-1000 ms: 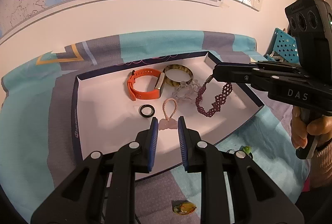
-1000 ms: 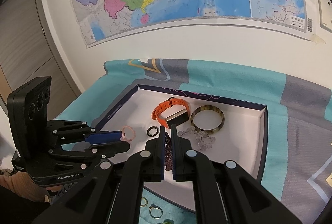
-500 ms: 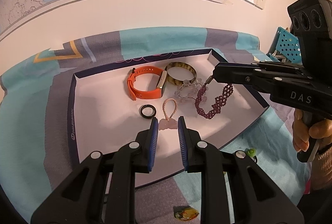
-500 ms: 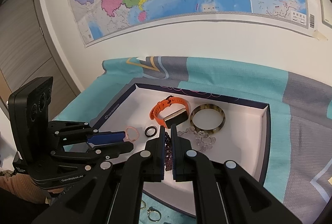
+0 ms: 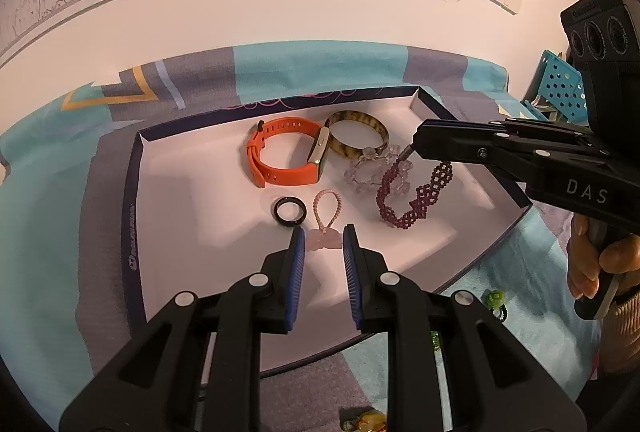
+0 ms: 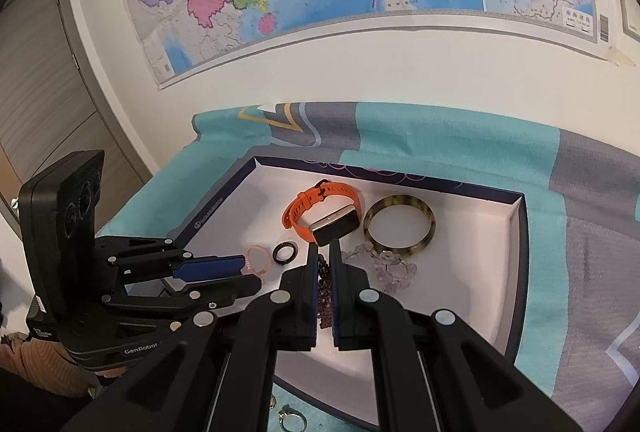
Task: Organize jewelry
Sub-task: 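Lower the necklace and pink charm into the box lid and open both tools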
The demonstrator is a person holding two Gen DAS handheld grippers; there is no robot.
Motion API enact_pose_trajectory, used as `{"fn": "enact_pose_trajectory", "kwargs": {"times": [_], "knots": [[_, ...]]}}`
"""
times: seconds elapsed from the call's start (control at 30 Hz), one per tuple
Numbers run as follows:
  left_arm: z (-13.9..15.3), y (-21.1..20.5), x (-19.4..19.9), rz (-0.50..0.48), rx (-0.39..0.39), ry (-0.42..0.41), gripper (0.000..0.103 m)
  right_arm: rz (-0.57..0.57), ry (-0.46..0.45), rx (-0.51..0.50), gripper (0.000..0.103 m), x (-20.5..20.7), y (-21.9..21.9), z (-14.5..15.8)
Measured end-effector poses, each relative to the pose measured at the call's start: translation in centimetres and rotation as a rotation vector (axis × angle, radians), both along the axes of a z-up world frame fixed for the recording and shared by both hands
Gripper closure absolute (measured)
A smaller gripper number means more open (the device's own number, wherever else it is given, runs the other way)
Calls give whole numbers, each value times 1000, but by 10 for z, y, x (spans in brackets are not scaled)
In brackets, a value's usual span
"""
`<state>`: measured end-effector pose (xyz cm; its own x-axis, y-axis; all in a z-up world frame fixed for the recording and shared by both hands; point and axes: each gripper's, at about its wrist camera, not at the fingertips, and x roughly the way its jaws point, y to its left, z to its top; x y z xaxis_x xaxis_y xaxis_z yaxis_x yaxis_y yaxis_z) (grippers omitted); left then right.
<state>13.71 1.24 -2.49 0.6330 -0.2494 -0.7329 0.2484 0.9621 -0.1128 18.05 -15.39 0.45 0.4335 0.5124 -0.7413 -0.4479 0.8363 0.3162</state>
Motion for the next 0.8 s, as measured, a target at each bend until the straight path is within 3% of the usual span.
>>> {"fn": "enact_pose_trajectory", "kwargs": {"times": [0.8], "knots": [[-14, -2, 12, 14, 15, 45, 83, -40, 37, -28, 99, 19, -2, -20]]}}
